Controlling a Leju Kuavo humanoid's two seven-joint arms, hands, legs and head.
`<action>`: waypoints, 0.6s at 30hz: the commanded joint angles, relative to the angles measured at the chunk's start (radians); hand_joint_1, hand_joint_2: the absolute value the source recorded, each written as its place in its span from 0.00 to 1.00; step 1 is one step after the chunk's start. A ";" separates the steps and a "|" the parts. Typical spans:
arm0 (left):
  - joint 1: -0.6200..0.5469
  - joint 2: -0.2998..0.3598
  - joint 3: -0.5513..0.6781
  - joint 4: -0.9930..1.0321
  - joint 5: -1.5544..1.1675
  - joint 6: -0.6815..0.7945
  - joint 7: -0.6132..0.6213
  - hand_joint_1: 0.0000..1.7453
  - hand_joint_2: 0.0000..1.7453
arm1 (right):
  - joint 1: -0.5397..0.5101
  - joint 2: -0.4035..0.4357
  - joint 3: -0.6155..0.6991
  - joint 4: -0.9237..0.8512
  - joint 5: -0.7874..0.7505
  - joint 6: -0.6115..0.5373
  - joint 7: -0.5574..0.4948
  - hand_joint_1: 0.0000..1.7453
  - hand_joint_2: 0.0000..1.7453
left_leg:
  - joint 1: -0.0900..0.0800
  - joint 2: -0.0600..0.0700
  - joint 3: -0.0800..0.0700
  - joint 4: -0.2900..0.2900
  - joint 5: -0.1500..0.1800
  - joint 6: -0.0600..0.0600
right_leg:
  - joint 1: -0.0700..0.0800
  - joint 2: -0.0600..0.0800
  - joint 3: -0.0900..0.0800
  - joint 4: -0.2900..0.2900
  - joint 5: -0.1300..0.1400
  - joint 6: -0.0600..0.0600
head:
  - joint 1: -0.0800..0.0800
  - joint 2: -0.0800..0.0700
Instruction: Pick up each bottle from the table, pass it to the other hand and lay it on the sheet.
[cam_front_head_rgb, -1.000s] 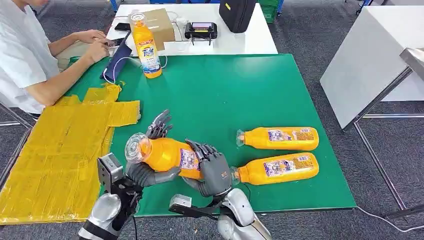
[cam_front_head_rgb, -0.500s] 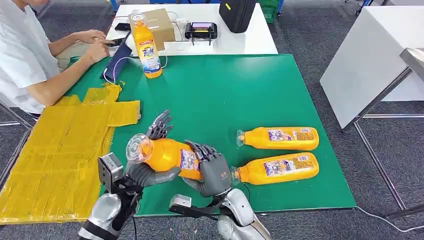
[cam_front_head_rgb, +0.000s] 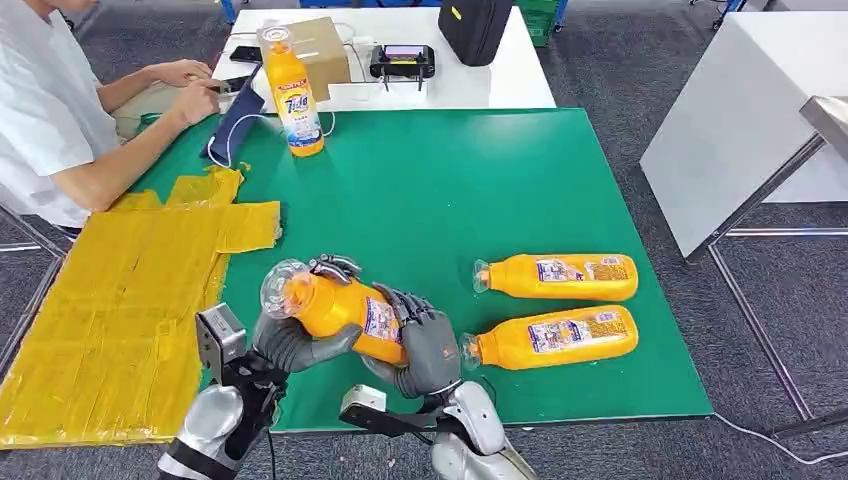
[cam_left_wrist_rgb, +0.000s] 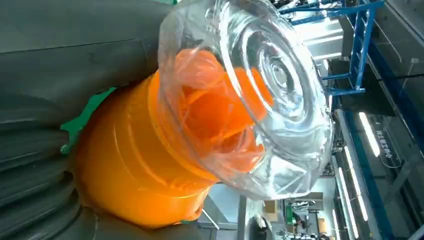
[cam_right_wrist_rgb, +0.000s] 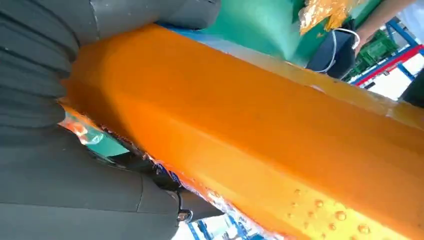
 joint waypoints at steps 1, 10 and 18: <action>-0.051 -0.004 -0.025 0.076 -0.009 0.012 0.000 1.00 1.00 | 0.004 -0.060 0.027 -0.136 -0.084 0.046 -0.010 1.00 1.00 | 0.000 -0.003 0.003 0.000 -0.001 0.000 | -0.001 0.002 0.004 0.000 -0.002 -0.001 | 0.000 0.000; -0.049 -0.008 -0.046 0.081 -0.033 0.027 -0.002 1.00 1.00 | 0.019 -0.067 -0.014 -0.247 -0.116 0.020 -0.026 1.00 1.00 | 0.000 -0.003 0.004 0.000 -0.002 0.000 | -0.001 0.002 0.004 0.000 -0.002 -0.001 | 0.000 0.000; -0.051 -0.008 -0.045 0.084 -0.032 0.033 -0.004 1.00 1.00 | 0.028 -0.074 -0.048 -0.316 -0.159 0.026 -0.039 1.00 1.00 | 0.000 -0.001 0.002 -0.001 -0.001 0.000 | -0.001 0.003 0.003 0.000 -0.001 -0.001 | 0.000 0.000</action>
